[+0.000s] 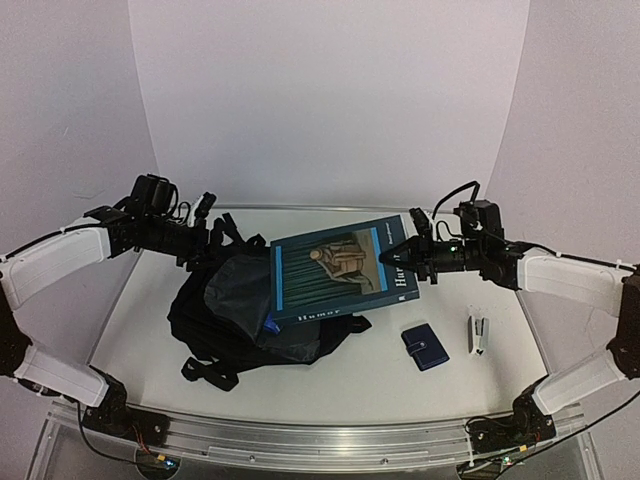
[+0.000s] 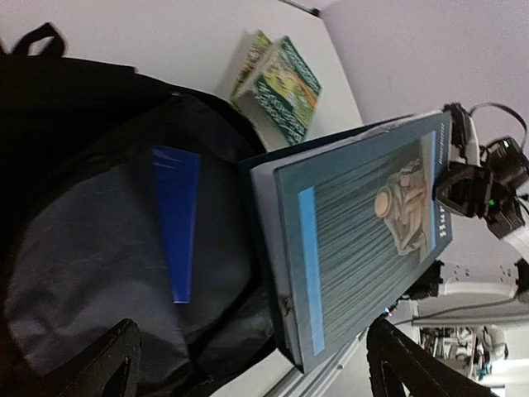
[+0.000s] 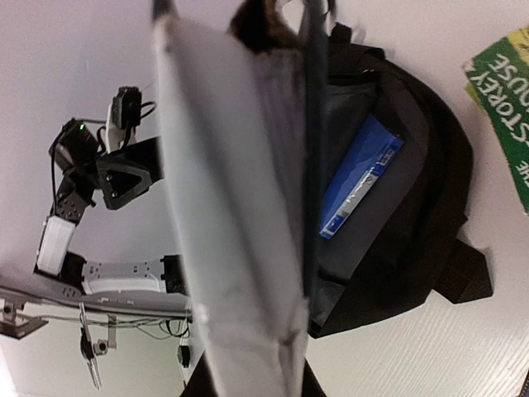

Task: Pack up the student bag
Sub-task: Pick up the book from the center of the board, then place the book in the student bag.

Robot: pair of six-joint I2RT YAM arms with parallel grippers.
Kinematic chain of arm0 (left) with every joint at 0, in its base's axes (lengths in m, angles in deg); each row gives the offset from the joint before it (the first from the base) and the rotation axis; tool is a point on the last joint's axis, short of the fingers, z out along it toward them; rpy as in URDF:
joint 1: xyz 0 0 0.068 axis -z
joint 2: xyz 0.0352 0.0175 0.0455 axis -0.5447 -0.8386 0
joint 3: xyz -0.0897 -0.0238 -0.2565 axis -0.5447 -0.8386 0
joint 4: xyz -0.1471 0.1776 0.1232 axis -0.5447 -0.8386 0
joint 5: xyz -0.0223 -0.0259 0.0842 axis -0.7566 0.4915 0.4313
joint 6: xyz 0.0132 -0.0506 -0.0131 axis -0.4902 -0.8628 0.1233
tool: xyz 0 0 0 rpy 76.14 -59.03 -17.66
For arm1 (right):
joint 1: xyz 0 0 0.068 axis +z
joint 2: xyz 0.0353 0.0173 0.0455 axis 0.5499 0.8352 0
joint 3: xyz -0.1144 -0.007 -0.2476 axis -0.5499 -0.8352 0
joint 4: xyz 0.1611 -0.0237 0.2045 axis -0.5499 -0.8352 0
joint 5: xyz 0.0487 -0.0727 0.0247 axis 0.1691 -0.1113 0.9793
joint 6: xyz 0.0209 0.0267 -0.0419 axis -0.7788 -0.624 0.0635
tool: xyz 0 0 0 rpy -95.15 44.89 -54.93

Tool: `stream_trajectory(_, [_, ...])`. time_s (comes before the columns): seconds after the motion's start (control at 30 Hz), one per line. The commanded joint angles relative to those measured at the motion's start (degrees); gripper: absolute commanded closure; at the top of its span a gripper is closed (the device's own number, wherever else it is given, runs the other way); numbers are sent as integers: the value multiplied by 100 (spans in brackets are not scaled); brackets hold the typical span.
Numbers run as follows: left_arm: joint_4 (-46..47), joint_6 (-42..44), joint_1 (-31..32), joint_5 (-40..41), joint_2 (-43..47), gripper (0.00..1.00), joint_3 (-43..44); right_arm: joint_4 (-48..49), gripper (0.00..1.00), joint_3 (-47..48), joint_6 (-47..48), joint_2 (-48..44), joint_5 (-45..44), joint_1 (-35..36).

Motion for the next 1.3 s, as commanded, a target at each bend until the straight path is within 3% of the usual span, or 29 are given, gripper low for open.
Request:
stream_trajectory(0.0, [-581,-140,-422,932,206,4,-227,229,100,-165,-562,-358,-711,-42])
stream_trajectory(0.2, [-671,-283,-840,1025,51,4,-629,168,100,-426,-922,-688,-1040,-44])
stream_trajectory(0.67, [-330,-470,-875,957,-577,8,-929,81,100,-646,-1143,-760,-1140,41])
stream_trajectory(0.77, [-116,-521,-876,832,-682,24,-963,81,100,-711,-1240,-758,-1193,73])
stream_trajectory(0.93, [166,-566,-876,782,-736,76,-963,123,100,-887,-1515,-738,-1411,142])
stream_trajectory(1.03, [299,-529,-877,742,-629,97,-955,259,100,-996,-1716,-720,-1489,188])
stream_trajectory(1.27, [841,-354,-875,50,-99,100,-1007,649,100,-1081,-2061,-542,-1601,337])
